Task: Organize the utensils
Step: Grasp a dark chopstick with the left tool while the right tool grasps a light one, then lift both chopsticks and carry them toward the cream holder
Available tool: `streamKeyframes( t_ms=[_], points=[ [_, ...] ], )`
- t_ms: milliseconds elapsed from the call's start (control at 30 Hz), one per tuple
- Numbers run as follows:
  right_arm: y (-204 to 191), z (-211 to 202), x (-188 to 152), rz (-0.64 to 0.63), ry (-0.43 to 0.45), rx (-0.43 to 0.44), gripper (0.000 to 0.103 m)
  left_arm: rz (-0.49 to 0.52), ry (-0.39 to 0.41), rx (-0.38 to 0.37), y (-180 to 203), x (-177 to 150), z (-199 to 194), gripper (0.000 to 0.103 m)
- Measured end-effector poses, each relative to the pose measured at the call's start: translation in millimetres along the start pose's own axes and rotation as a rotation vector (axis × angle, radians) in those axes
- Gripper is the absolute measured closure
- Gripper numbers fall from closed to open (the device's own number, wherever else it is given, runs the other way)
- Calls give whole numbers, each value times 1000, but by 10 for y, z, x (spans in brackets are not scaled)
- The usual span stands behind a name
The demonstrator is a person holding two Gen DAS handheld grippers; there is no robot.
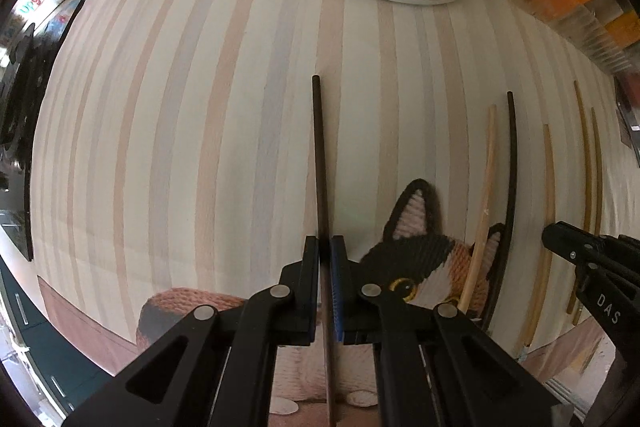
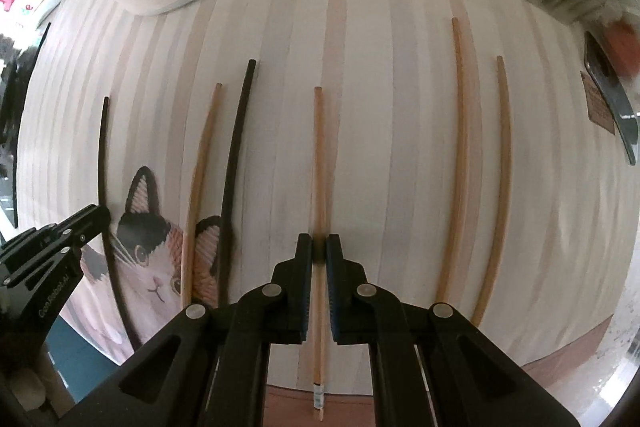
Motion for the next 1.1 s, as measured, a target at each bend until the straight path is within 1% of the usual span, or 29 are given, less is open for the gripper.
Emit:
streamKeyframes(
  t_ms=[67, 133, 167, 300, 367, 400, 467, 533, 667, 1000, 1100],
  points=[
    [-101, 30, 55, -21, -15, -6, 95, 3, 1, 0, -12, 45, -32, 99],
    [-150, 59, 78, -35, -27, -14, 95, 1, -1, 1, -21, 2, 5, 99],
    [-178, 76, 99, -37, -32, -18, 95, 2, -2, 2, 102, 9, 24, 99],
    [-290, 32, 175, -38, -41, -33, 95, 6, -3, 6, 144, 7, 65, 99],
    [-362, 83, 208, -42, -38, -35, 96, 6, -3, 6, 134, 8, 56, 99],
    [-329, 87, 214, -47, -37, -35, 96, 9, -1, 7, 135, 2, 53, 99],
    [-246, 38, 196, -60, -37, -63, 96, 11, 0, 7, 118, 13, 36, 99],
    [-166, 47, 247, -63, -47, -60, 96, 12, 1, 7, 115, 11, 38, 99],
    [-228, 74, 300, -85, -59, -77, 96, 16, 1, 5, 97, 15, 40, 99],
    [-315, 107, 368, -65, -61, -71, 95, 45, -1, 24, 148, 19, 58, 100],
    [-117, -16, 305, -59, -58, -68, 95, 56, 0, 31, 170, 21, 65, 100]
  ],
)
Point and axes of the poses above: each gripper's, at about its wrist camera, not at the fingertips, and z roughly the way its jaws point, y to its right, x to its top, the point moved 2 cm from there along z, roughly the way its jaws point, and after that the axes turned 15 degrees about -z, right-handed, at the moved point
